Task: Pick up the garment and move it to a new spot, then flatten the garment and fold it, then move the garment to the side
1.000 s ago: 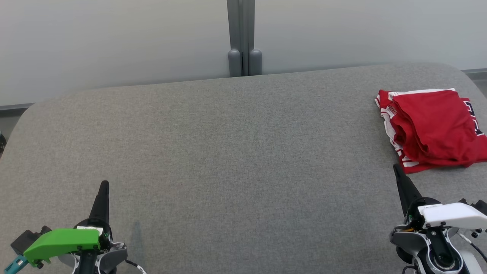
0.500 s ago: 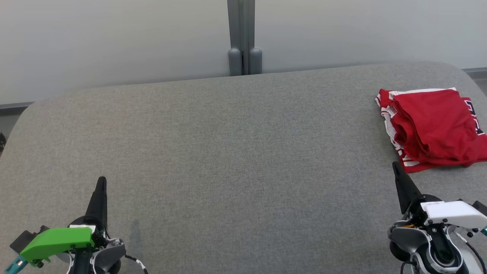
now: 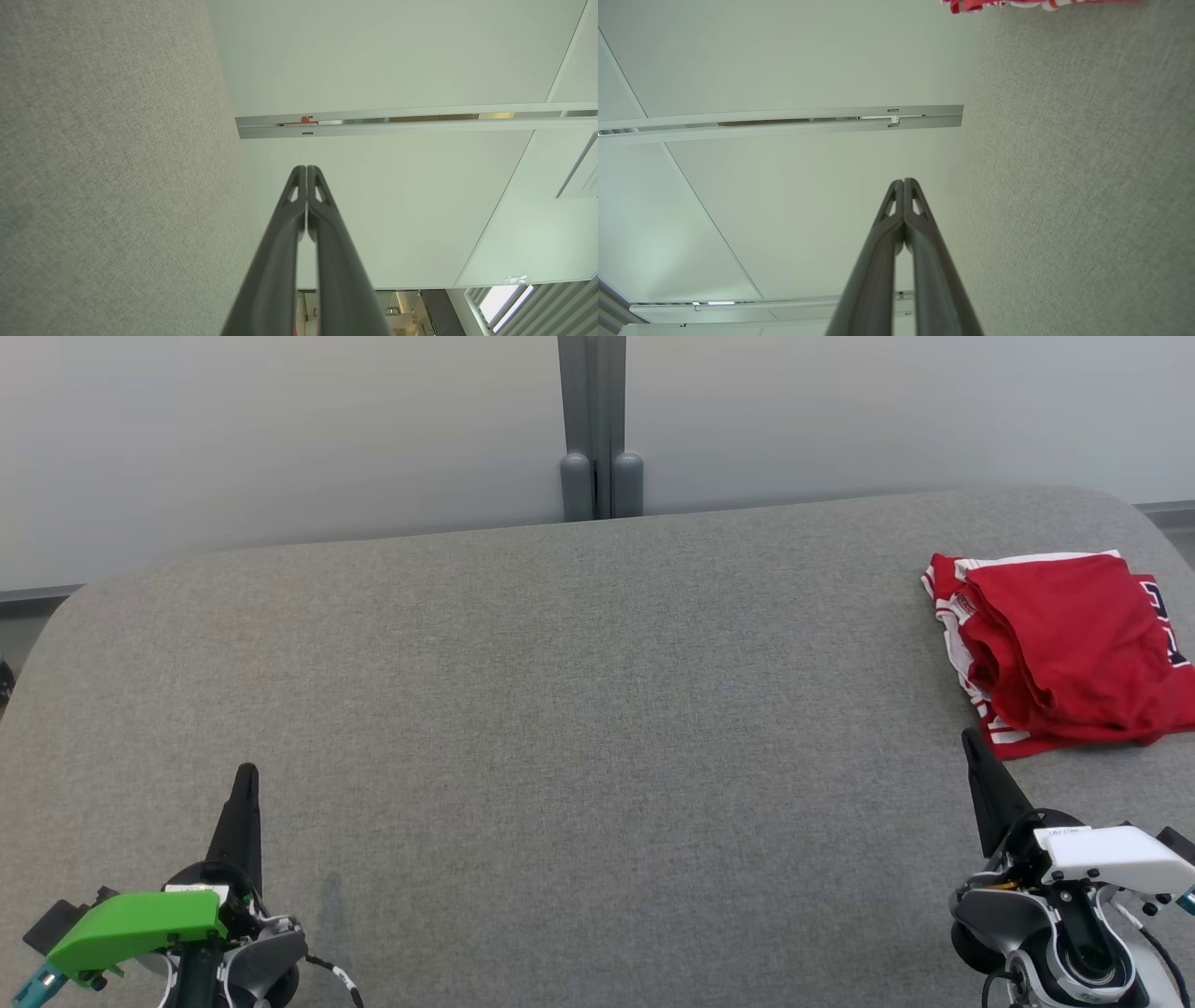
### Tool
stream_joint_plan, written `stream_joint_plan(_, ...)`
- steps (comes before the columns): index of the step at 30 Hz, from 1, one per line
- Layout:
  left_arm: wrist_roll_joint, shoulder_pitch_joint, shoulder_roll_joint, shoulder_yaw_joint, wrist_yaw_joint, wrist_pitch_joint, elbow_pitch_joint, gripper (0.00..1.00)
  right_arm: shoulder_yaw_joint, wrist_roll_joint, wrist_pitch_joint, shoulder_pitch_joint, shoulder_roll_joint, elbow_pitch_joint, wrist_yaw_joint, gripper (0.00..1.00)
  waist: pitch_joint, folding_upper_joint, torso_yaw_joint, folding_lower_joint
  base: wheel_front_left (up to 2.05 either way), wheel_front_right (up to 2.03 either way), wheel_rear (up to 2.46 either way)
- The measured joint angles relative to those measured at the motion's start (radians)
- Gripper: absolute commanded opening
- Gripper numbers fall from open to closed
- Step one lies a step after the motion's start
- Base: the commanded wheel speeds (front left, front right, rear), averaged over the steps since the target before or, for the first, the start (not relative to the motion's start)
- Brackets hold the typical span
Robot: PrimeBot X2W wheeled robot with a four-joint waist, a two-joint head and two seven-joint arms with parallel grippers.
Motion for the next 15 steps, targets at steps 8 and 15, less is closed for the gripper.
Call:
stream_joint_plan(8, 0.0, 0.0, 0.0, 0.0, 0.0, 0.0, 0.0, 0.0, -0.001, 0.0, 0.0, 0.0, 0.001, 0.0, 0.0, 0.0, 0.0, 0.0, 0.0, 0.0, 0.0, 0.0, 0.0)
stream_joint_plan(15, 0.0, 0.0, 0.0, 0.0, 0.0, 0.0, 0.0, 0.0, -0.002, 0.0, 0.0, 0.0, 0.002, 0.0, 0.0, 0.0, 0.0, 0.0, 0.0, 0.0, 0.0, 0.0, 0.0)
